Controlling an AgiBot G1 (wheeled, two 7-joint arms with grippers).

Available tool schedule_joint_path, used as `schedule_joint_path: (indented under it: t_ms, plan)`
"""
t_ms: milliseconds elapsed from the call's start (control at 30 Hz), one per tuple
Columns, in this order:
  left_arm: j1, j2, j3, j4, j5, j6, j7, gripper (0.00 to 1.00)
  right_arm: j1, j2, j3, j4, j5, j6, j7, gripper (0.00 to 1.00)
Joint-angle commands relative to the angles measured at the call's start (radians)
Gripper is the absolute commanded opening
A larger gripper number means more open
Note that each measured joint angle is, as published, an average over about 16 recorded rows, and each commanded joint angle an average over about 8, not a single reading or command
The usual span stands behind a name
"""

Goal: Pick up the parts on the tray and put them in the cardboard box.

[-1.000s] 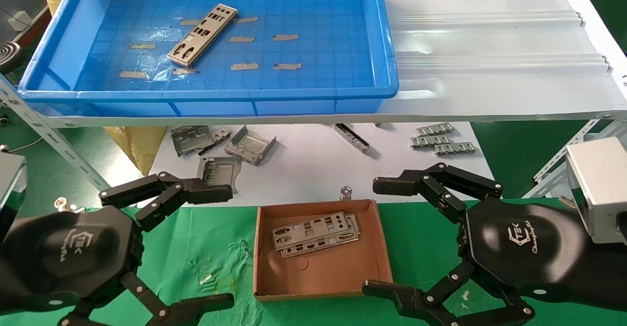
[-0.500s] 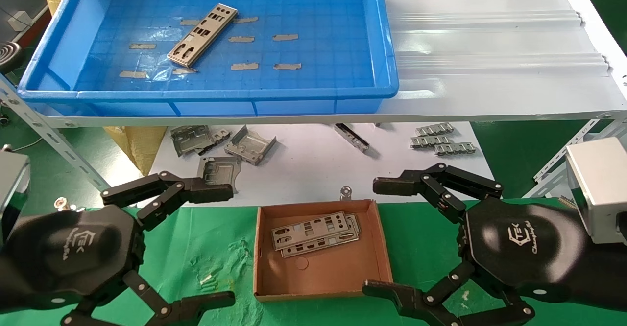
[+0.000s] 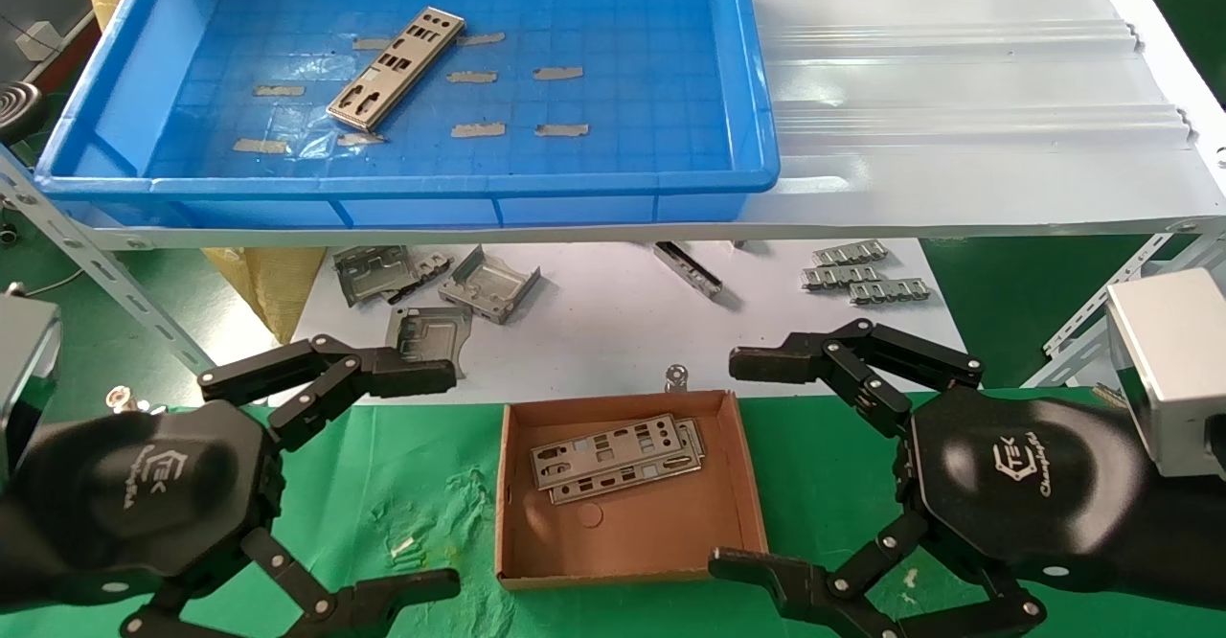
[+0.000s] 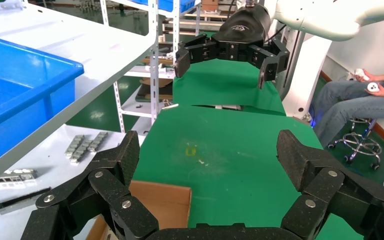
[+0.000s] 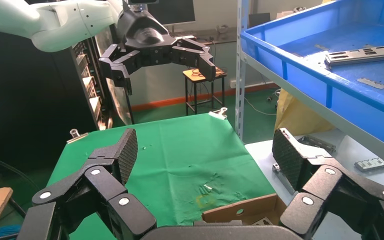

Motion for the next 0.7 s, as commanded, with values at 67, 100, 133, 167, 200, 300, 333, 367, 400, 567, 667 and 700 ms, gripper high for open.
schedule_joint_path:
  t_ms: [67,100,133,167,200,300,333,367,400,567,667,700]
  plan:
    - [0.0,0.0,0.0,0.0,0.0,0.0,0.0,1.0,0.0,0.0,0.0,0.0,0.0,0.0,0.0,1.0]
    - [0.0,0.0,0.0,0.0,0.0,0.0,0.0,1.0,0.0,0.0,0.0,0.0,0.0,0.0,0.0,1.0]
    - [0.0,0.0,0.0,0.0,0.0,0.0,0.0,1.0,0.0,0.0,0.0,0.0,0.0,0.0,0.0,1.0]
    - [0.0,0.0,0.0,0.0,0.0,0.0,0.0,1.0,0.0,0.0,0.0,0.0,0.0,0.0,0.0,1.0]
    - [0.0,0.0,0.0,0.001,0.0,0.0,0.0,1.0,0.0,0.0,0.0,0.0,0.0,0.0,0.0,1.0]
    - [-0.001,0.001,0.001,0.001,0.0,0.0,0.001,1.0,0.0,0.0,0.0,0.0,0.0,0.0,0.0,1.0]
    - [-0.001,0.001,0.001,0.001,0.0,0.0,0.001,1.0,0.0,0.0,0.0,0.0,0.0,0.0,0.0,1.0]
    - [-0.001,0.001,0.001,0.001,0.0,0.0,0.001,1.0,0.0,0.0,0.0,0.0,0.0,0.0,0.0,1.0]
    - [-0.001,0.001,0.001,0.001,0.0,0.0,0.001,1.0,0.0,0.0,0.0,0.0,0.0,0.0,0.0,1.0]
    - [-0.001,0.001,0.001,0.001,0.0,0.0,0.001,1.0,0.0,0.0,0.0,0.0,0.0,0.0,0.0,1.0]
    - [-0.001,0.001,0.001,0.001,0.0,0.0,0.001,1.0,0.0,0.0,0.0,0.0,0.0,0.0,0.0,1.0]
    - [-0.001,0.001,0.001,0.001,0.0,0.0,0.001,1.0,0.0,0.0,0.0,0.0,0.0,0.0,0.0,1.0]
